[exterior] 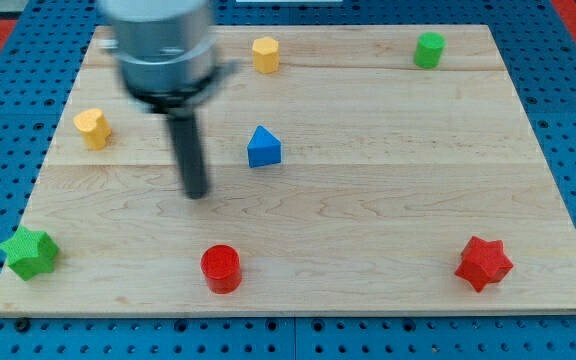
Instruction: Move the green star towards the center right of the board
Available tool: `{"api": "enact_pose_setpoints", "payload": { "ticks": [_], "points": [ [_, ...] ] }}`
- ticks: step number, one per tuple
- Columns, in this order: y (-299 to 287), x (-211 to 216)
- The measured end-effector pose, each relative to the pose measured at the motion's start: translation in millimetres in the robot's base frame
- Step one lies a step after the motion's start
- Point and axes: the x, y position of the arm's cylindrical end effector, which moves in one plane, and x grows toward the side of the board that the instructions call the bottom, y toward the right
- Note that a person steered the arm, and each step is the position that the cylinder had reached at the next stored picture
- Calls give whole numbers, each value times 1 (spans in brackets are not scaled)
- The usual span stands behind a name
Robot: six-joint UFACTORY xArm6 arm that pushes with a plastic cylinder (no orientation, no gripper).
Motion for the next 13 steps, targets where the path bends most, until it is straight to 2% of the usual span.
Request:
{"api": "enact_pose_setpoints", "payload": {
  "ticks": [1, 2, 3, 4, 5, 6, 7, 9, 10, 11, 12, 13],
  "points": [
    [-102, 4],
    [-163, 34],
    [-147, 74],
    [-106, 99],
    [-114, 94],
    [-161, 117],
    [-118, 134],
    [-44, 61],
    [-42, 55],
    [-93, 63],
    [-67, 131],
    [19, 131]
  ]
}}
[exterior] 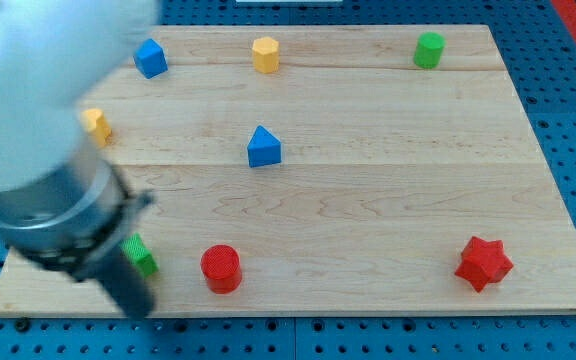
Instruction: Move the green star towards the center right of the board
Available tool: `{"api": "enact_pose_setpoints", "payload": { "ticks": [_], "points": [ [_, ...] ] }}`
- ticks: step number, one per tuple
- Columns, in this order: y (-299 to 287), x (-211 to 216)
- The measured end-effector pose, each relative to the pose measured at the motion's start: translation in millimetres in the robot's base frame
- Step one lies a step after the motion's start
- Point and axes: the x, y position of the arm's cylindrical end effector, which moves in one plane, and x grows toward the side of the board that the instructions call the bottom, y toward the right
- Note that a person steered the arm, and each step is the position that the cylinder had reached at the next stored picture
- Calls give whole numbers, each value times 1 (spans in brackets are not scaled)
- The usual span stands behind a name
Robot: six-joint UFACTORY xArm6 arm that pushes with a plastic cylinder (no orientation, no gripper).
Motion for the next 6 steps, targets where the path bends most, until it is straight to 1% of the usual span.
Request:
{"api": "enact_pose_setpoints", "payload": {
  "ticks": [1, 2, 3, 4, 5, 6],
  "points": [
    [11, -55],
    [11, -42],
    [33, -6],
    [-5, 4],
    [-61, -6],
    [-78, -19]
  ]
}}
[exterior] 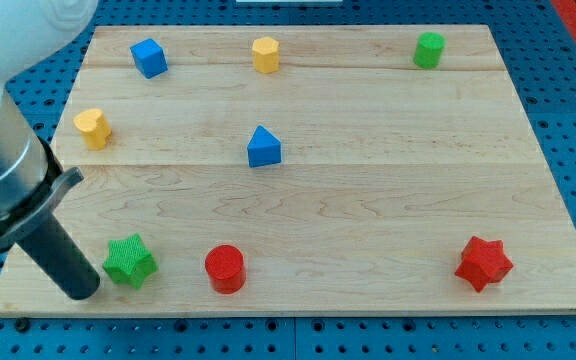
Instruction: Move the green star towards the center right of the board
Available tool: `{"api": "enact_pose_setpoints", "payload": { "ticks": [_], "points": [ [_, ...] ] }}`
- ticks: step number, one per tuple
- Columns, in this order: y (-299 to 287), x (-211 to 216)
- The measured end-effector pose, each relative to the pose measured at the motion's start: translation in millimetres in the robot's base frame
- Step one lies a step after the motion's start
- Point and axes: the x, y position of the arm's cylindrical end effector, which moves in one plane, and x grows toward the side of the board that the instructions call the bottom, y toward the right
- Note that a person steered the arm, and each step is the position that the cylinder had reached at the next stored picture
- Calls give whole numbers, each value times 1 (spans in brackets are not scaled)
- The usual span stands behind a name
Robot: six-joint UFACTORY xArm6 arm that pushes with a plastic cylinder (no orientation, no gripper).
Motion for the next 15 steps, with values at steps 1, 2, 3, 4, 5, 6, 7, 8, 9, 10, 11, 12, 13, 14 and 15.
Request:
{"api": "enact_pose_setpoints", "payload": {
  "ticks": [1, 2, 3, 4, 5, 6, 7, 8, 9, 10, 11, 12, 13, 14, 15],
  "points": [
    [64, -24],
    [101, -66],
    [125, -82],
    [191, -96],
    [215, -106],
    [159, -99],
    [163, -116],
    [217, -134],
    [269, -141],
    [316, -146],
    [356, -147],
    [350, -137],
    [285, -136],
    [266, -163],
    [283, -184]
  ]
}}
